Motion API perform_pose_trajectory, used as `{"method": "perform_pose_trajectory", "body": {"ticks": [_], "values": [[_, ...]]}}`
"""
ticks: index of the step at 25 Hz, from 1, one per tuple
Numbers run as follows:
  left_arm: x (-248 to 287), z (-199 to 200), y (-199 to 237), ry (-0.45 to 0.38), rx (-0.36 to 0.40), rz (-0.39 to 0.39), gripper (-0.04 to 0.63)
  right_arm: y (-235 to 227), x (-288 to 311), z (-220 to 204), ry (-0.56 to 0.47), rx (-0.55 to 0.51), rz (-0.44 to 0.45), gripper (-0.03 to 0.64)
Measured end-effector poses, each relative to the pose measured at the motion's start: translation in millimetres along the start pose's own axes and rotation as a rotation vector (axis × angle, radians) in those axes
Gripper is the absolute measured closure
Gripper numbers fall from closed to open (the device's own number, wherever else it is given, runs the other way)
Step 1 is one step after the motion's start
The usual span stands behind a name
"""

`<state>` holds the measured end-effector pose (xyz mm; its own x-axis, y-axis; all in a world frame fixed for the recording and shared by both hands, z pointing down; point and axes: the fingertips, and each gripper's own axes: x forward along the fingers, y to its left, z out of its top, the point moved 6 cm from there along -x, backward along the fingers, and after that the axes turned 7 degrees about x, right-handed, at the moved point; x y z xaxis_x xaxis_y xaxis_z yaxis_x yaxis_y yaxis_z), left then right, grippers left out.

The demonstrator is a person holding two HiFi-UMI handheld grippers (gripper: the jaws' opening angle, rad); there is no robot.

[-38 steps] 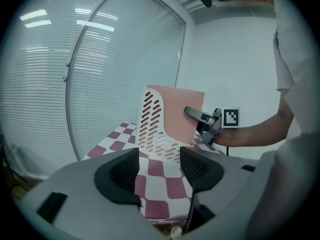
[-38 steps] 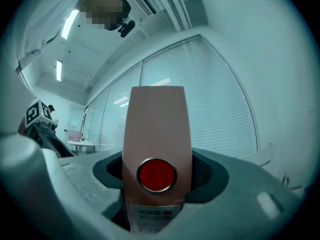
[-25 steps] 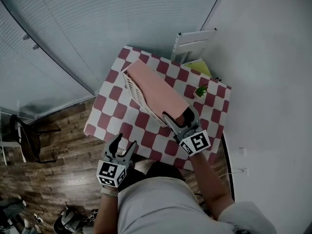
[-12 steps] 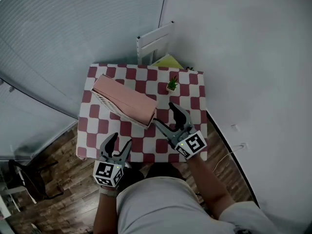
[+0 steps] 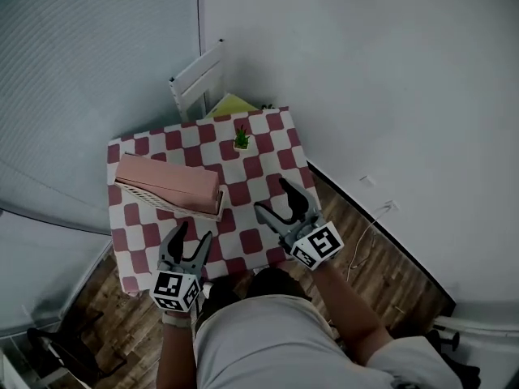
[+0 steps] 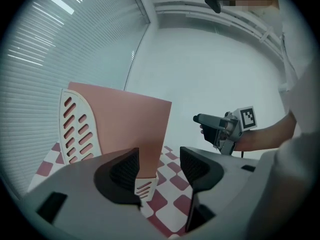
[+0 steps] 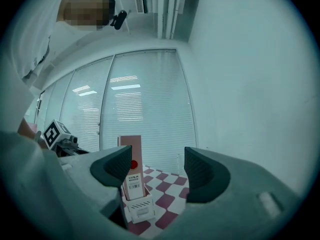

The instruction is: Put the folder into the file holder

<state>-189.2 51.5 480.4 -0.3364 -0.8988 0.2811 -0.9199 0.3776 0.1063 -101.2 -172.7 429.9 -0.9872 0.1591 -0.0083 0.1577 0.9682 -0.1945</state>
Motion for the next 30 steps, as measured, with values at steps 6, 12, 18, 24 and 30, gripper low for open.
{"method": "perform_pose_trajectory", "body": {"ticks": [6,12,18,24,30], "values": [[12,9,-7,-0.004,0.030,-0.077,0.353,6,-31,0,-0.005,-0.002,-0.102,0.310],[17,13,-12,-0.009,0.052,-0.130,0.353,23,-51,-7,0.013,-0.001,-0.158,0.311],[20,17,-17,-0.016,0.074,-0.167,0.353,39,-60,-19,0.036,0.016,-0.202,0.311],[23,18,-20,-0.013,0.097,-0.194,0.353,48,-64,-29,0.032,0.047,-0.228,0.311],[26,16,-22,-0.007,0.102,-0.207,0.353,55,-64,-29,0.058,0.034,-0.227,0.311]]}}
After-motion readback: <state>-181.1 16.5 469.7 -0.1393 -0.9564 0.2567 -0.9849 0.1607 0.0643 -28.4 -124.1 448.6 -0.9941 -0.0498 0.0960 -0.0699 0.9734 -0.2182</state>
